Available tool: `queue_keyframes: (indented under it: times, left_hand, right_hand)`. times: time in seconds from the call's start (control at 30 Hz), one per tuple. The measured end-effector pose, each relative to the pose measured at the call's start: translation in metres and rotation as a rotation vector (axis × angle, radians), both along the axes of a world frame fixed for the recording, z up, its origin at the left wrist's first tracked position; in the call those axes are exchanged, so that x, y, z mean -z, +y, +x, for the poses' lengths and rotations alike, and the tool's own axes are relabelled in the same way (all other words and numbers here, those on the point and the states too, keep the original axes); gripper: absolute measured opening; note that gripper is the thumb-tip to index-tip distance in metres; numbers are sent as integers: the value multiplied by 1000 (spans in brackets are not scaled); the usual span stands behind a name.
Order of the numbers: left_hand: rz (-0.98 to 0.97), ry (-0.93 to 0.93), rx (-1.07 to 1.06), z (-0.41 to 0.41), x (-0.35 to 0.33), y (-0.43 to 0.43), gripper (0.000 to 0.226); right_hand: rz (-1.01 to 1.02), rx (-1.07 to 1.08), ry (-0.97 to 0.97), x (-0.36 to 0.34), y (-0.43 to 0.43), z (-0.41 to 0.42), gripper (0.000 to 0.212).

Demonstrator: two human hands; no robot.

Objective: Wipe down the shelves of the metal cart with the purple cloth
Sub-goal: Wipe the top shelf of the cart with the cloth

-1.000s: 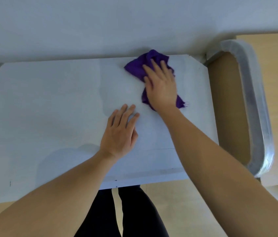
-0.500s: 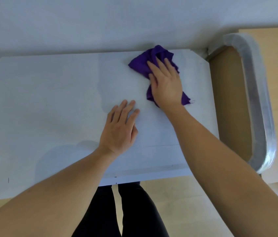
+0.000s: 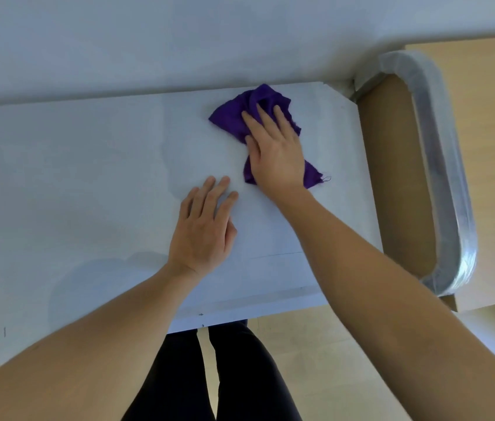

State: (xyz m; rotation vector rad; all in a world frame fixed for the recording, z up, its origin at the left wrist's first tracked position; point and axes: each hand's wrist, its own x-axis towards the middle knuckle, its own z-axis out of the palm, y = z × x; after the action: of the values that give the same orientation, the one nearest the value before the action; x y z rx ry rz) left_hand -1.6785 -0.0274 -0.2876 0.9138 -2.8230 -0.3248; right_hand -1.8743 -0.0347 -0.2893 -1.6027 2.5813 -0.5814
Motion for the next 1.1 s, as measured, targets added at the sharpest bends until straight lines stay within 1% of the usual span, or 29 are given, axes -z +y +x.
queue_keyframes:
  times: [0.07, 0.13, 0.17, 0.33, 0.47, 0.67, 0.87, 0.97, 1.1]
  left_hand:
    - [-10, 24, 1, -1, 1, 0, 41]
    - [-16, 36, 1, -1, 2, 0, 41]
    - [-20, 40, 1, 0, 3, 0, 40]
    - [-21, 26, 6, 1, 5, -1, 41]
    - [-28, 44, 0, 0, 6, -1, 41]
    - [-48, 42, -1, 1, 9, -1, 41]
    - [-11, 21, 8, 2, 7, -1, 41]
    - [-5, 30, 14, 4, 7, 0, 41]
    - [0, 31, 29, 6, 7, 0, 40]
  right_hand:
    - [0, 121, 23, 0, 2, -26, 39]
    - [44, 298, -19, -1, 5, -53, 42]
    - [71, 350, -51, -1, 5, -60, 44]
    - [93, 368, -56, 0, 10, -47, 43]
    - [85, 503, -41, 0, 46, -43, 42]
    - [109, 603, -1, 0, 93, -23, 42]
    - [165, 716, -56, -3, 134, 9, 43]
    - [156, 754, -74, -3, 153, 23, 43]
    - [115, 814, -20, -3, 176, 49, 42]
